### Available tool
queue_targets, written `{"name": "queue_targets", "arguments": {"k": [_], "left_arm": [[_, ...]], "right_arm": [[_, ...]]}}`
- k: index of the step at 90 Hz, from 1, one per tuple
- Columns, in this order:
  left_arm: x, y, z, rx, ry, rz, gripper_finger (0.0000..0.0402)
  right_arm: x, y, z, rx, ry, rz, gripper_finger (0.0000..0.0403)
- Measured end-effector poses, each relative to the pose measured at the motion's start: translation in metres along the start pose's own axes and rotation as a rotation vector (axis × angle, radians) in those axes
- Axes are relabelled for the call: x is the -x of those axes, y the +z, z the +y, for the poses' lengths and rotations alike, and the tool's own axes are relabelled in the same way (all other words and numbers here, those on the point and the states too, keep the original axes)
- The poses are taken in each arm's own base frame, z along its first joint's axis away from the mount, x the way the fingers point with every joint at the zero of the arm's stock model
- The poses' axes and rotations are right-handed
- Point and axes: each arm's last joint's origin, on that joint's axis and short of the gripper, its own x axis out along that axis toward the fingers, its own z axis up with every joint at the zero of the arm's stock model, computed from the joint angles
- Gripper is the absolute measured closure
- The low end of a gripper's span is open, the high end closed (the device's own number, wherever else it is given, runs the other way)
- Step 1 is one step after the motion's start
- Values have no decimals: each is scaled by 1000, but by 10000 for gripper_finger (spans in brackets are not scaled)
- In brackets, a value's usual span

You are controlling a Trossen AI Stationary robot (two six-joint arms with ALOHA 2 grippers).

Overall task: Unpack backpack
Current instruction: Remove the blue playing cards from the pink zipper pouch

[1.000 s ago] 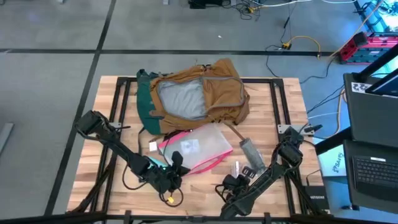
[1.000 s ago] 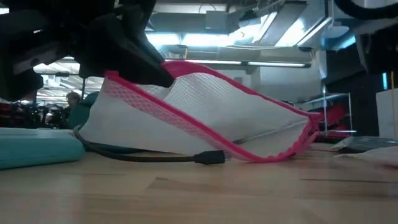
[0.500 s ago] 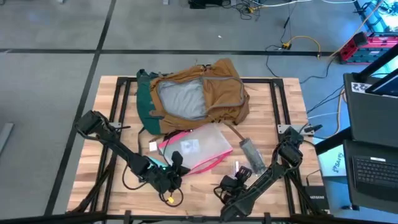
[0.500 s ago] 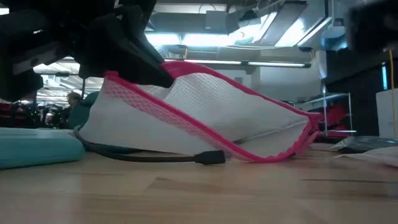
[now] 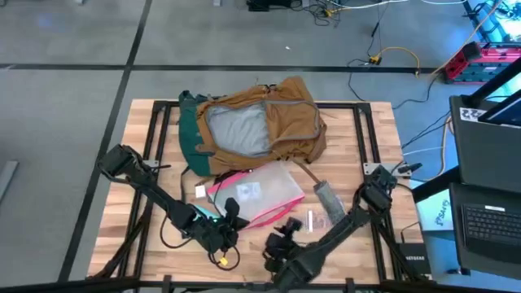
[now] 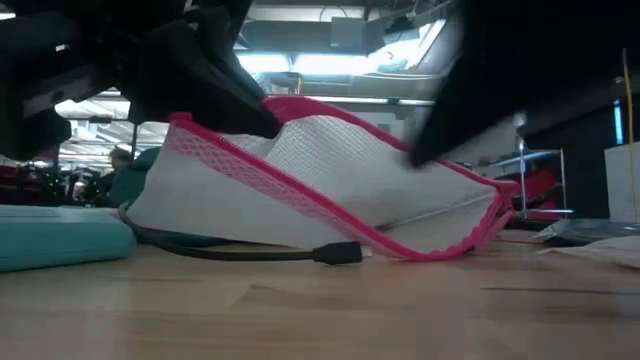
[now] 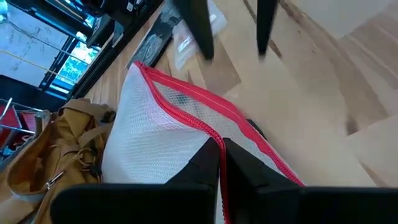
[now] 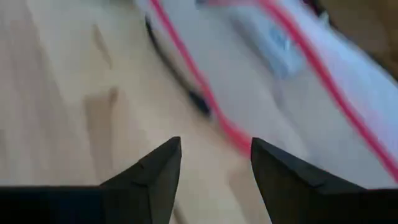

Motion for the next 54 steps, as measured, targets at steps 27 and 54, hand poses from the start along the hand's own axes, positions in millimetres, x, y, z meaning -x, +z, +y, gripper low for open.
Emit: {"name": "queue_targets", "arguments": {"k": [27, 54], "left_arm": [[1, 2, -1, 0, -9, -21, 402], [1, -2, -2, -29, -15, 8, 402]], "right_arm": [[-63, 28, -17, -93, -131, -46, 221], [-97, 42, -27, -17, -162, -30, 221]]}}
